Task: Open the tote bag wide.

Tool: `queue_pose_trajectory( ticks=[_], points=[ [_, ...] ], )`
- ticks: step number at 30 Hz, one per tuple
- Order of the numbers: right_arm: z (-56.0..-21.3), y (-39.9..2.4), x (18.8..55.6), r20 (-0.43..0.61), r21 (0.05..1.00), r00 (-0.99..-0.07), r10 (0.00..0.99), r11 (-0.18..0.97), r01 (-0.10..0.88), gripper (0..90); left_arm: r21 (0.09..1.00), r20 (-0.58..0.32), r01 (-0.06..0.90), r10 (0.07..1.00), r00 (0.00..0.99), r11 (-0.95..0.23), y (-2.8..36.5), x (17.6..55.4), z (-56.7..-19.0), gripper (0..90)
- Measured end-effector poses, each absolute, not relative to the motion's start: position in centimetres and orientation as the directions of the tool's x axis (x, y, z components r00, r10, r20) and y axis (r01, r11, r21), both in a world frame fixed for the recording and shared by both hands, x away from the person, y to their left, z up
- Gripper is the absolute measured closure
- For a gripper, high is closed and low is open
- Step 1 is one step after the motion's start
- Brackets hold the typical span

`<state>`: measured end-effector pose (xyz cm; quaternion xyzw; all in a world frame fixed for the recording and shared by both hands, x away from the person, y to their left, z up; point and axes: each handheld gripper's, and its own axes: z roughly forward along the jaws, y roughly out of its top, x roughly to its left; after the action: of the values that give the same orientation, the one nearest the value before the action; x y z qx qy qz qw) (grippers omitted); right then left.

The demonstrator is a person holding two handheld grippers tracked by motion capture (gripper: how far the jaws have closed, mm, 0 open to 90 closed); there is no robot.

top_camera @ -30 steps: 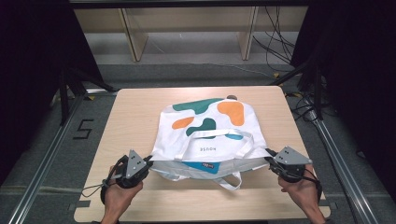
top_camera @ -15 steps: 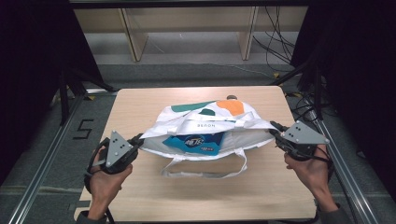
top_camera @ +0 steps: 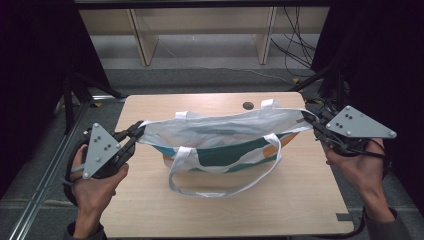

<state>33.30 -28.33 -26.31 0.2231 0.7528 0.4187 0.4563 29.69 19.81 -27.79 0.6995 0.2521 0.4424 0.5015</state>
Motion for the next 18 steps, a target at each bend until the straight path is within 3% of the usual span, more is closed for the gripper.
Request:
queue_pose_trajectory(
  ticks=[5, 8, 18],
  points=[
    [-25.9, -28.4, 33.9, -0.493, 0.837, -0.485, 0.722, 0.547, -0.036, 82.6, 0.943, 0.302, -0.041, 0.796, 0.524, -0.331, 19.8, 31.2, -28.0, 87.2],
    [-27.5, -28.7, 35.1, -0.451, 0.85, -0.507, 0.735, 0.526, 0.007, 82.6, 0.969, 0.2, 0.008, 0.8, 0.566, -0.248, 20.2, 32.3, -29.9, 86.9],
    [-28.9, -28.7, 35.4, -0.424, 0.854, -0.533, 0.732, 0.519, 0.033, 82.4, 0.972, 0.117, 0.088, 0.777, 0.618, -0.216, 20.8, 32.6, -32.5, 86.0]
  ],
)
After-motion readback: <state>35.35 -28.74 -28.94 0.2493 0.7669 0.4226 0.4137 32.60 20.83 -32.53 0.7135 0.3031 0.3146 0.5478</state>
